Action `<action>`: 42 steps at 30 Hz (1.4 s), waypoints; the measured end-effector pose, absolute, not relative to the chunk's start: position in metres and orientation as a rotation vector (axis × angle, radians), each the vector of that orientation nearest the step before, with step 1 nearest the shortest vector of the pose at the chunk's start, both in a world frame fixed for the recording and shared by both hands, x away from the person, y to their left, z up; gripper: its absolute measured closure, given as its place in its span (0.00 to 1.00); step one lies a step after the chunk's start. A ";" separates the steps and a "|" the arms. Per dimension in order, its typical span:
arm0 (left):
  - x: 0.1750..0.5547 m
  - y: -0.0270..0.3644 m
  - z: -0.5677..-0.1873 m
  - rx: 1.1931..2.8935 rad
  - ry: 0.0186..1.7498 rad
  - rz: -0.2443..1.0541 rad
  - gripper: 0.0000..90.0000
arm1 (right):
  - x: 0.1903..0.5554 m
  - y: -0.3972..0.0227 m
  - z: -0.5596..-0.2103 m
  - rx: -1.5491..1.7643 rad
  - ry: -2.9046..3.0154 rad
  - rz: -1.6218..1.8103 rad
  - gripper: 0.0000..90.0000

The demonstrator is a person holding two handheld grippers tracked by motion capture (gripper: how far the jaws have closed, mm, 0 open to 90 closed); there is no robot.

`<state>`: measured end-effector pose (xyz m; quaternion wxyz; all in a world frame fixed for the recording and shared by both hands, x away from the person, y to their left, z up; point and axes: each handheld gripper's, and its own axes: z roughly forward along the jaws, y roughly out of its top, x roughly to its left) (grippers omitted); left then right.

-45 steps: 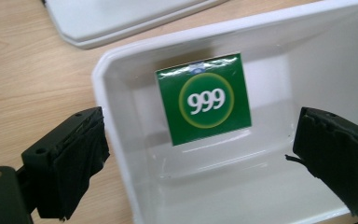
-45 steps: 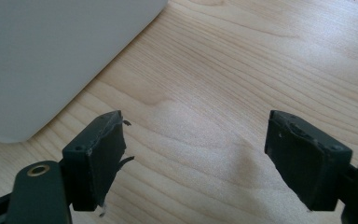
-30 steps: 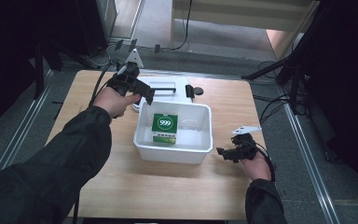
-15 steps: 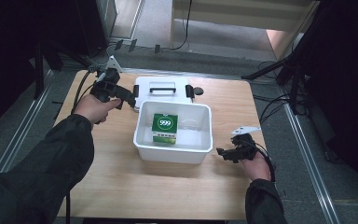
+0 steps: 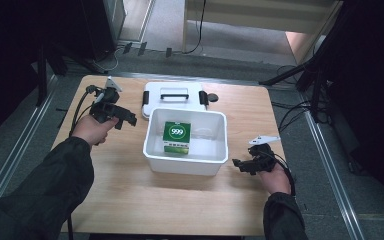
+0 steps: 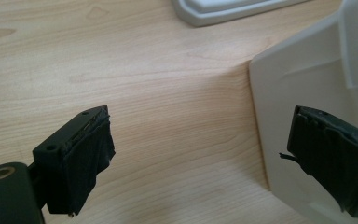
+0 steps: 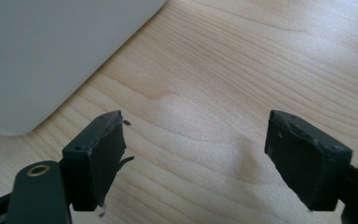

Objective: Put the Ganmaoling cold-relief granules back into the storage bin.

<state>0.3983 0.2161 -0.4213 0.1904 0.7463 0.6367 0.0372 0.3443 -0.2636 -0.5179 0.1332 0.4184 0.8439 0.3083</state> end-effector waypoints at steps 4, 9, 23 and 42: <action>0.393 0.225 -0.431 2.099 1.760 0.110 0.08 | 0.344 -0.265 -0.518 1.209 2.444 0.897 0.22; 0.387 0.233 -0.440 2.096 1.732 0.134 0.08 | 0.344 -0.265 -0.518 1.209 2.447 0.894 0.22; 0.363 0.260 -0.475 2.057 1.717 0.178 0.09 | 0.343 -0.265 -0.517 1.223 2.433 0.902 0.23; 0.338 0.275 -0.508 2.033 1.718 0.250 0.17 | 0.343 -0.262 -0.516 1.208 2.429 0.921 0.23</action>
